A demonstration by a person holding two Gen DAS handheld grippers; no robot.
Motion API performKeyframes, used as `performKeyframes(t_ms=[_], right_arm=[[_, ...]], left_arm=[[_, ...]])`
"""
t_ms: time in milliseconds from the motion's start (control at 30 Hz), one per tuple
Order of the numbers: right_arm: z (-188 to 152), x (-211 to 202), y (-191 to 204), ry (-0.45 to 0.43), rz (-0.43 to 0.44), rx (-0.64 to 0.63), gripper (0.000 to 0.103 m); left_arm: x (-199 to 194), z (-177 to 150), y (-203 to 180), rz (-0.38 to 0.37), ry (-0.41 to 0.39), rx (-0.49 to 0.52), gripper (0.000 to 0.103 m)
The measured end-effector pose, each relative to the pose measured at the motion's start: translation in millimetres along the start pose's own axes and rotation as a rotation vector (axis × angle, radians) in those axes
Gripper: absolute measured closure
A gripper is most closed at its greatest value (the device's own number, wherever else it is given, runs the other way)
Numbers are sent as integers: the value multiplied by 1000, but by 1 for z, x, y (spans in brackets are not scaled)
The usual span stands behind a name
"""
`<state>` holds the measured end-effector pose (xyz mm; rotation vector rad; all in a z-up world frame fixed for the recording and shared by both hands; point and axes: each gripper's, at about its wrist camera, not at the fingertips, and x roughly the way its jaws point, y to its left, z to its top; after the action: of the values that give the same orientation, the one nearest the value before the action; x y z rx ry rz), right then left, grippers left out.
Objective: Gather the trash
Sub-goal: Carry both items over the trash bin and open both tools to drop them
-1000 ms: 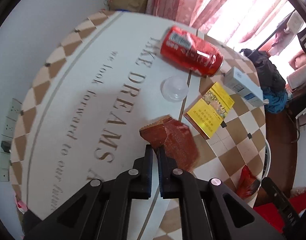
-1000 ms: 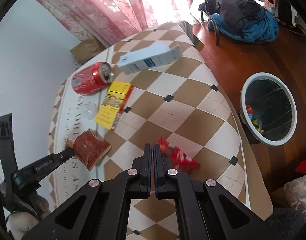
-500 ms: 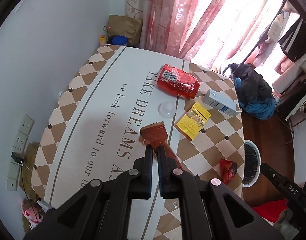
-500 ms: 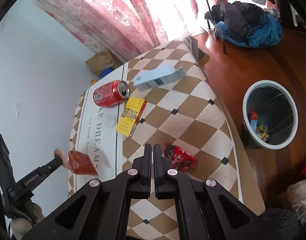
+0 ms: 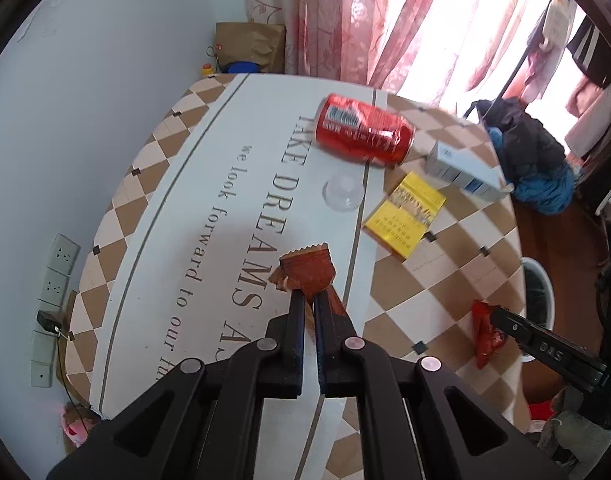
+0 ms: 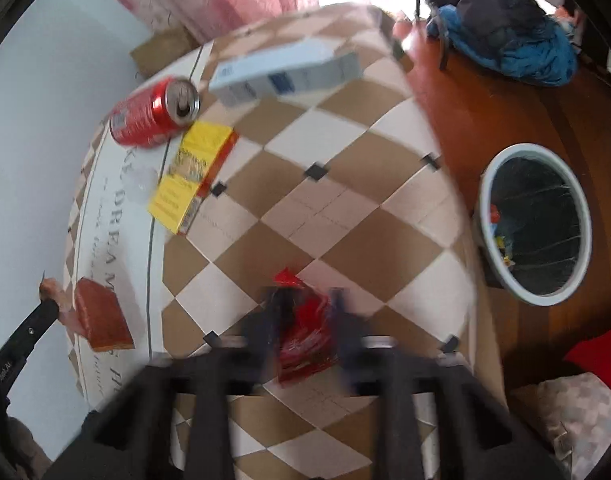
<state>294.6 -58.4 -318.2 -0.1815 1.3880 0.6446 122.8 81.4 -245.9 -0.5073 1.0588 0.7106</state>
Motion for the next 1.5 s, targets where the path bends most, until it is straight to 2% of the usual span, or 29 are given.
performKeyframes(t_ms=[100, 167, 367, 533, 733, 900, 1067, 1133, 1233, 1367, 1500], right_arm=[[-1, 1, 0, -17, 16, 0, 96], [-4, -8, -2, -44, 42, 12, 99], [-9, -56, -5, -138, 137, 52, 99], [-3, -112, -20, -232, 179, 64, 99], [9, -185, -75, -346, 169, 90, 99], [14, -218, -161, -399, 92, 169, 99], [16, -199, -262, -359, 15, 286, 99], [17, -177, -303, -318, 4, 339, 99], [16, -138, -352, -252, 0, 409, 99], [16, -87, -392, -182, -2, 464, 99], [19, -39, -414, -121, 2, 490, 99]], left_arm=[[6, -3, -5, -1, 11, 12, 101], [5, -4, -9, -3, 8, 28, 101], [-22, -1, -26, -38, -39, 87, 101], [-65, 12, -59, -109, -115, 147, 101], [-116, 35, -131, -232, -198, 237, 101], [-130, 42, -218, -344, -201, 337, 101], [-100, 34, -316, -431, -119, 436, 101], [-72, 29, -356, -462, -47, 473, 101], [-22, 19, -402, -469, 66, 518, 100], [46, 7, -439, -443, 201, 542, 100], [108, -2, -469, -427, 330, 576, 99]])
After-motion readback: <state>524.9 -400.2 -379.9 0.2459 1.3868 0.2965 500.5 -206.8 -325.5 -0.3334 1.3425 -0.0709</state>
